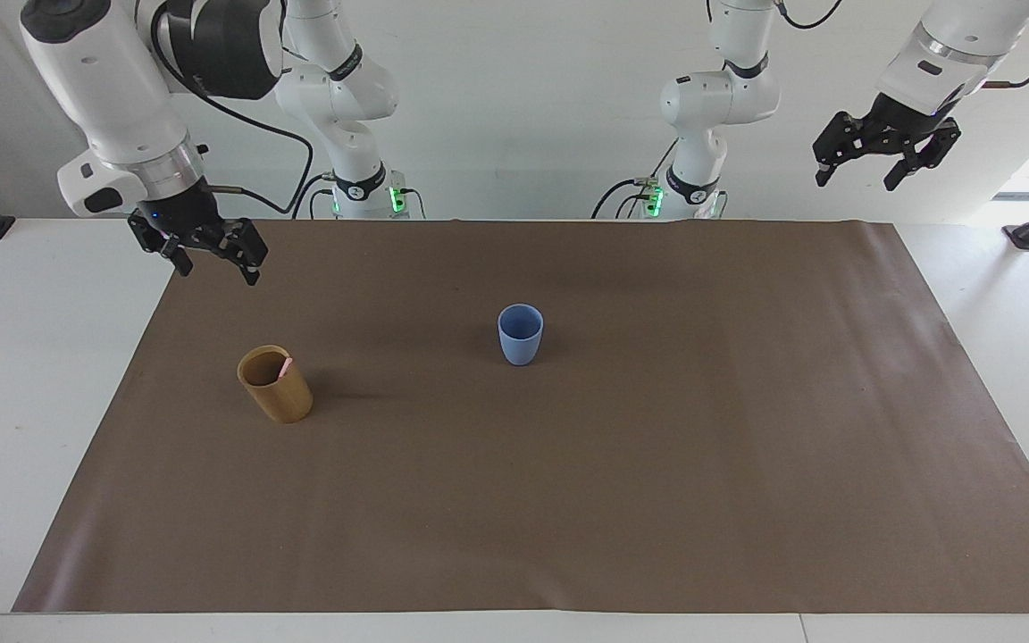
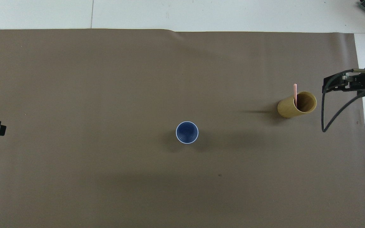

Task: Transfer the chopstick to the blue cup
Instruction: 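Reach the right gripper to the pink stick in the tan cup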

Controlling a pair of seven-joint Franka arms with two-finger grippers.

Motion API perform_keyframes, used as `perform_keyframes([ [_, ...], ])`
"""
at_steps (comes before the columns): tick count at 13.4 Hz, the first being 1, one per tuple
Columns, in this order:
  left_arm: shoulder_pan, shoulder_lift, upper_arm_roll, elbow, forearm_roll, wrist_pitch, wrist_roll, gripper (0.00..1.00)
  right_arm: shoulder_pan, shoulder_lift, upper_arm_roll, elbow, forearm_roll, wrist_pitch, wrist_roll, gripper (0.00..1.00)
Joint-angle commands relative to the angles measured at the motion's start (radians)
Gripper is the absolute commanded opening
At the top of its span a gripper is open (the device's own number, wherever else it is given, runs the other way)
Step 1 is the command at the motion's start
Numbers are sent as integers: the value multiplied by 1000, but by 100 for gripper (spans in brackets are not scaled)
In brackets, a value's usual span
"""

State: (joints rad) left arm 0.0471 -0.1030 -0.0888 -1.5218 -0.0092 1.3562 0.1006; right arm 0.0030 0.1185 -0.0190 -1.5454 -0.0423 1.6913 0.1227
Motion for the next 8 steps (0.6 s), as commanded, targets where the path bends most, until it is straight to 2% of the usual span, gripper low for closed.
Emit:
perform_keyframes([
  [1,10,16,-8,11,8,-12,2,100,32,70,19,8,-30,54,6,100],
  [4,-6,14,-20,9,8,-6,-2,100,61,127,19,8,-53,128,6,100],
  [7,-12,14,-19,8,6,-8,2,100,95,142,19,-16,-73,153,6,79],
  [8,-9,16,-19,9,-1,-6,1,100,95,141,19,-34,-73,157,6,75],
])
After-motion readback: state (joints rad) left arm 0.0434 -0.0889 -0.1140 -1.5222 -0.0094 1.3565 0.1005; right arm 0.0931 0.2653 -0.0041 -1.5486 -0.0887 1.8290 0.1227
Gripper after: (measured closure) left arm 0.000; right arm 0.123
